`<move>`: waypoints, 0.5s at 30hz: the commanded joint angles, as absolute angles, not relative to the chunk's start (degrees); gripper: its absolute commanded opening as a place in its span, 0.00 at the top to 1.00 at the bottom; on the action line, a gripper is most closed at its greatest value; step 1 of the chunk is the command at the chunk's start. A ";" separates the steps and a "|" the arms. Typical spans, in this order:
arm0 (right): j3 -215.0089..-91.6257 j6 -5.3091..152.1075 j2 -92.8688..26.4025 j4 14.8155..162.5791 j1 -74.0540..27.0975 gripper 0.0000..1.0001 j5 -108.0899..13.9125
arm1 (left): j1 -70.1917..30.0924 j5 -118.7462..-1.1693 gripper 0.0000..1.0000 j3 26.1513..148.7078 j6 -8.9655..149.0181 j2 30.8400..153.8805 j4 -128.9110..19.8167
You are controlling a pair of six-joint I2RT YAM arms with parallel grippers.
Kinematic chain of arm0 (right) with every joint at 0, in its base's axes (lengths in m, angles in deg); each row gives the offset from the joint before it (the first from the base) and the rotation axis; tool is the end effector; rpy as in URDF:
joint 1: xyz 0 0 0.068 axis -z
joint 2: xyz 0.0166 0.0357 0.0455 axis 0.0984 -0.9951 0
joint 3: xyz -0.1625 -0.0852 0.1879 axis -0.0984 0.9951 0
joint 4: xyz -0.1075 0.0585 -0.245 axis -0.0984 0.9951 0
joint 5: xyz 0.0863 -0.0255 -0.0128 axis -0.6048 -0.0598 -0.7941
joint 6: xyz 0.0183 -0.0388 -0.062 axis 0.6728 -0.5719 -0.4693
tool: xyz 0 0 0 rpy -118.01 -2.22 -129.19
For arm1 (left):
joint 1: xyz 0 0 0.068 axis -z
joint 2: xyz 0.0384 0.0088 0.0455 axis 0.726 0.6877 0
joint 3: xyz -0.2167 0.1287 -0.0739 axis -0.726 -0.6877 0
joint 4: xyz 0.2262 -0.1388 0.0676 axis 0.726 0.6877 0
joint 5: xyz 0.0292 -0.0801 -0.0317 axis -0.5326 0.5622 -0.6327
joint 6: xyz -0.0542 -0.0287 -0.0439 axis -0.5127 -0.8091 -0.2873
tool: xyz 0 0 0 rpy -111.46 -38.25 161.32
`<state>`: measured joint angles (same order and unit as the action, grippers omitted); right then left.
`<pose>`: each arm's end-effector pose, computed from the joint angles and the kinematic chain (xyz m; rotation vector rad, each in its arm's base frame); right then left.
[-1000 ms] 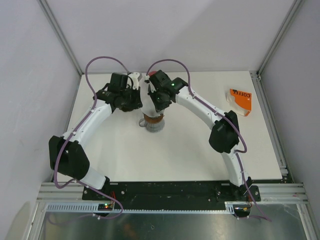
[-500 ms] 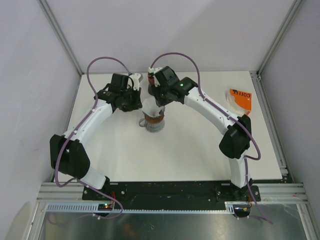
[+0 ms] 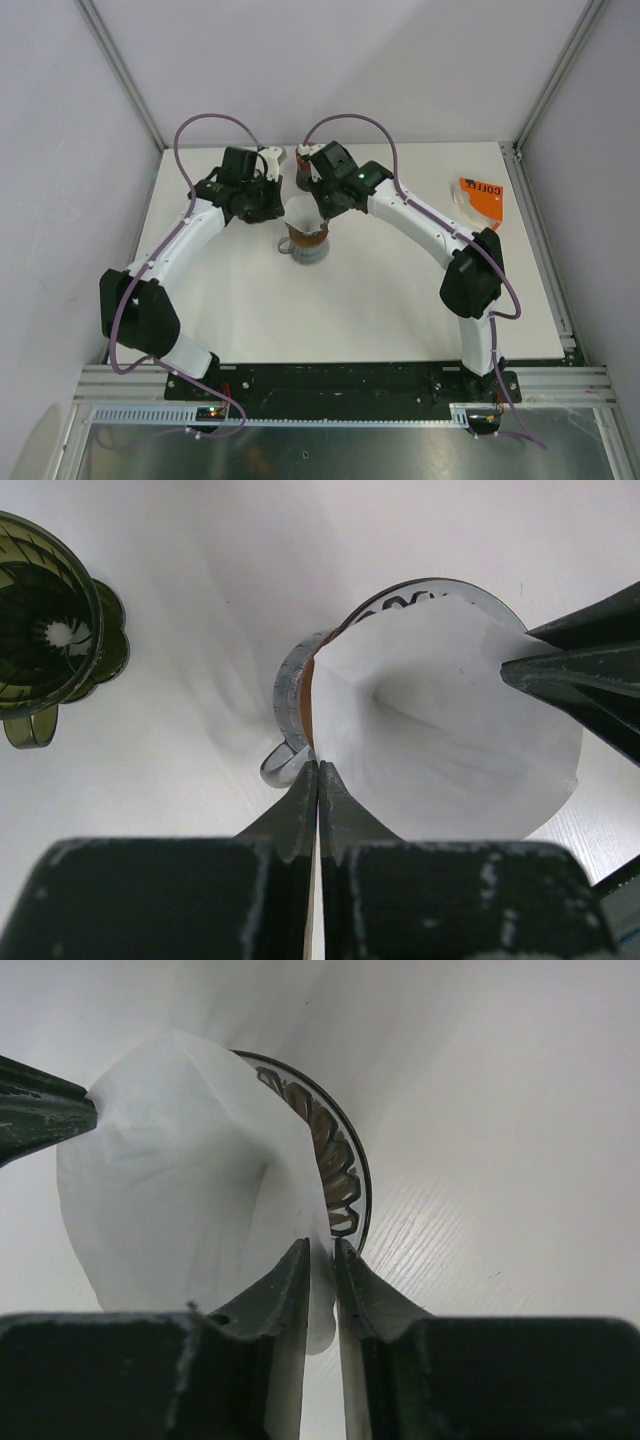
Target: Place the coffee filter in the dripper
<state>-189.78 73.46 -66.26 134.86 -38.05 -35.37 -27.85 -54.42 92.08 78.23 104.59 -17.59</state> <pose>0.3460 0.3244 0.2924 -0.7407 2.3289 0.3140 0.3450 -0.1328 0.2801 0.4346 2.3487 -0.4695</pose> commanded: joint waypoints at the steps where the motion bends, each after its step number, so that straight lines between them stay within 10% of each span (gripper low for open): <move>1: -189.20 73.72 -64.08 132.99 -38.13 0.86 -34.44 | -28.16 -53.53 1.00 92.27 79.95 104.54 -18.80; 15: -188.70 72.14 -65.60 132.36 -38.54 1.00 -31.80 | -28.16 -53.63 1.00 91.13 81.52 106.76 -18.85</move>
<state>-188.79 72.98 -66.26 134.08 -38.16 -33.58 -27.85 -54.44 92.01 80.15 106.05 -17.96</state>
